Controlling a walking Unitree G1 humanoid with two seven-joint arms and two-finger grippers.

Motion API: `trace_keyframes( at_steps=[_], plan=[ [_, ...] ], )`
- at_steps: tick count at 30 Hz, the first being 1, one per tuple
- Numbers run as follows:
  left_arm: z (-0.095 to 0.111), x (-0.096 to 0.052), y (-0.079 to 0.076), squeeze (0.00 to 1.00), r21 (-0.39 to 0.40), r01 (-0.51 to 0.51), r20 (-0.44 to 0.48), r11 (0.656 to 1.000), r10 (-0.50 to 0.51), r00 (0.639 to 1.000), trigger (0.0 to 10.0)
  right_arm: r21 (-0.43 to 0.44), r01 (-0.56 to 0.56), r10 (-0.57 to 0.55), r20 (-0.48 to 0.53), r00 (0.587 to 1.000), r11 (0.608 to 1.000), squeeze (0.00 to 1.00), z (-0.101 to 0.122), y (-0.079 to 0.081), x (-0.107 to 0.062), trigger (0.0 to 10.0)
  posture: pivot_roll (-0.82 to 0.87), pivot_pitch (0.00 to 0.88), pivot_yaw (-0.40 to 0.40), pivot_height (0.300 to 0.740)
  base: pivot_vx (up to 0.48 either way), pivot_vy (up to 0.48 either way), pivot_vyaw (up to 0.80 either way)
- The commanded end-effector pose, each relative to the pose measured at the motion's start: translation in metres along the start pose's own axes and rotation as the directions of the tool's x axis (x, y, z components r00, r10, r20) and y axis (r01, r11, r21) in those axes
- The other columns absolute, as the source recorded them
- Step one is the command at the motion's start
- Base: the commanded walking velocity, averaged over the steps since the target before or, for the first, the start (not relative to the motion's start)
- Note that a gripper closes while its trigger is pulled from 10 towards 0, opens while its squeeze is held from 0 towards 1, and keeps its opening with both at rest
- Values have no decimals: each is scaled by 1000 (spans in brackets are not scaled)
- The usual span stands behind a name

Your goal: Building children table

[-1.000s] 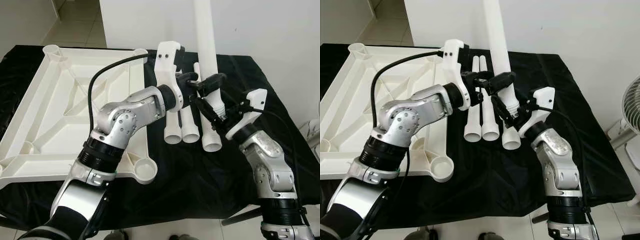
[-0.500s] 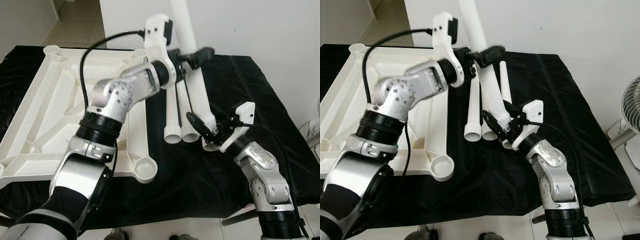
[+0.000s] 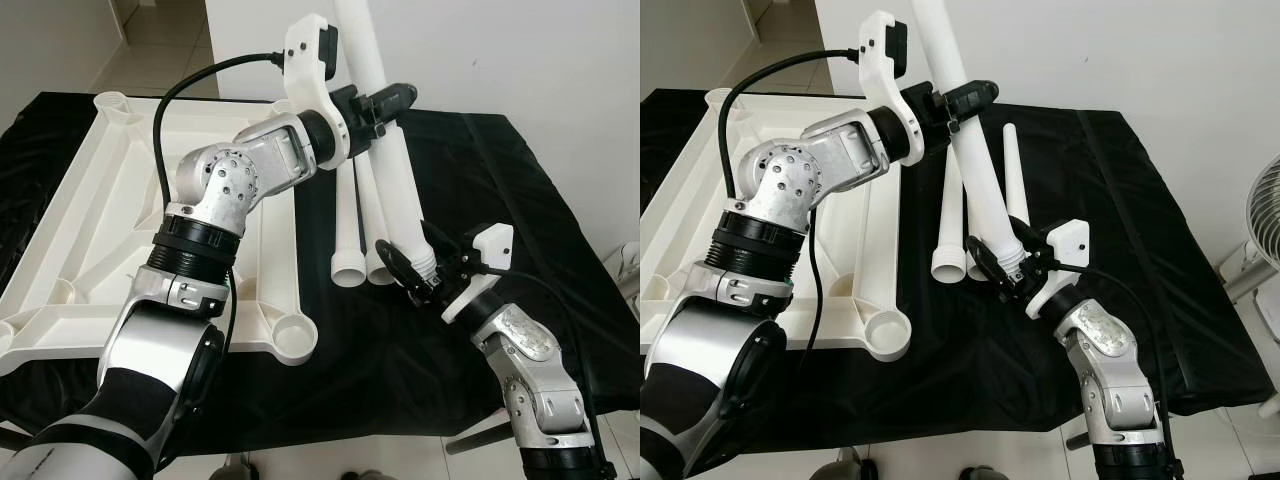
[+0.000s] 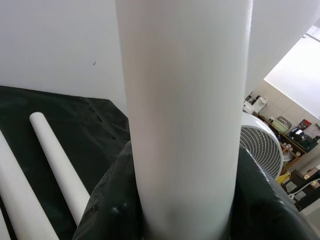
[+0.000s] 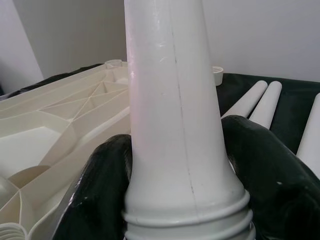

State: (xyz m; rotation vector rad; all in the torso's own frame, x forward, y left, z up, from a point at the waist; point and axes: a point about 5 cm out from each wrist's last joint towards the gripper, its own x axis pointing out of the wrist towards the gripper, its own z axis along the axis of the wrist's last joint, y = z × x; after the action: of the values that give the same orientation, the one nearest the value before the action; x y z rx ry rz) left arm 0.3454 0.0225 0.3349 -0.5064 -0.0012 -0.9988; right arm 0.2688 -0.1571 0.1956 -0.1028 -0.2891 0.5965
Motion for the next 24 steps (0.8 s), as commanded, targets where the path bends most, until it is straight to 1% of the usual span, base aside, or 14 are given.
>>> trace_keyframes(
  at_steps=[1, 2, 3, 6, 8, 9, 10, 12, 13, 14, 16, 17, 19, 24],
  plan=[
    [4, -2, -24, 0, 34, 321, -11, 946, -321, 947, 0, -34, -3, 4, 18, 1000, 999, 0, 5, -2, -2, 10000, -17, 96, 6, 740, 0, 0, 0],
    [6, -2, -28, 0, 63, 321, -21, 945, -320, 947, 5451, -36, -7, 8, 11, 1000, 999, 0, 7, -3, -1, 10000, -15, 96, 3, 740, 0, 0, 0],
    [7, -2, -30, 0, 83, 317, -28, 945, -316, 948, 10000, -36, -10, 10, 6, 1000, 999, 1000, 8, -5, 0, 10000, -13, 98, -1, 740, 0, 0, 0],
    [11, -2, -34, 0, 111, 320, -23, 941, -319, 947, 10000, -31, -11, 11, 4, 1000, 999, 1000, 10, -6, 2, 10000, -13, 98, -1, 740, 0, 0, 0],
    [14, -2, -39, 0, 149, 314, -16, 938, -316, 949, 10000, -28, -9, 8, -3, 1000, 1000, 1000, 14, -7, 5, 10000, -6, 100, -8, 740, 0, 0, 0],
    [17, -3, -42, 0, 188, 309, -10, 932, -312, 950, 10000, -37, -4, 3, -14, 1000, 999, 1000, 17, -9, 8, 10000, -6, 100, -8, 740, 0, 0, 0],
    [17, -3, -42, 0, 188, 309, -10, 932, -312, 950, 10000, -37, -4, 3, -14, 1000, 999, 1000, 17, -9, 8, 10000, -6, 100, -8, 740, 0, 0, 0],
    [18, -3, -46, 0, 270, 278, 4, 922, -290, 957, 10000, -5, -22, 22, -70, 997, 1000, 1000, 19, -12, 14, 10000, -4, 100, -9, 740, 0, 0, 0],
    [18, -3, -46, 0, 306, 251, 22, 918, -270, 963, 10000, -13, -40, 39, -84, 996, 999, 0, 20, -12, 17, 10000, -4, 102, -14, 740, 0, 0, 0],
    [18, -3, -46, 0, 306, 251, 22, 918, -270, 963, 10000, -13, -40, 39, -84, 996, 999, 0, 20, -12, 17, 10000, -4, 102, -14, 740, 0, 0, 0],
    [16, -3, -47, 0, 359, 207, 54, 910, -241, 969, 10000, -35, -68, 64, -92, 994, 997, 0, 24, -11, 22, 10000, -3, 102, -18, 740, 0, 0, 0],
    [16, -3, -47, 0, 359, 207, 54, 910, -241, 969, 10000, -35, -68, 64, -92, 994, 997, 0, 24, -11, 22, 10000, -3, 102, -18, 740, 0, 0, 0],
    [11, -3, -48, 0, 436, 165, 63, 885, -213, 975, 10000, -34, -99, 95, -98, 991, 995, 0, 27, -8, 30, 10000, -1, 102, -25, 740, 0, 0, 0],
    [0, -4, -58, 0, 457, 197, 47, 868, -244, 969, 10000, -45, -113, 108, -110, 988, 993, 0, 31, -8, 42, 10000, -2, 101, -27, 740, 0, 0, 0]
  ],
)
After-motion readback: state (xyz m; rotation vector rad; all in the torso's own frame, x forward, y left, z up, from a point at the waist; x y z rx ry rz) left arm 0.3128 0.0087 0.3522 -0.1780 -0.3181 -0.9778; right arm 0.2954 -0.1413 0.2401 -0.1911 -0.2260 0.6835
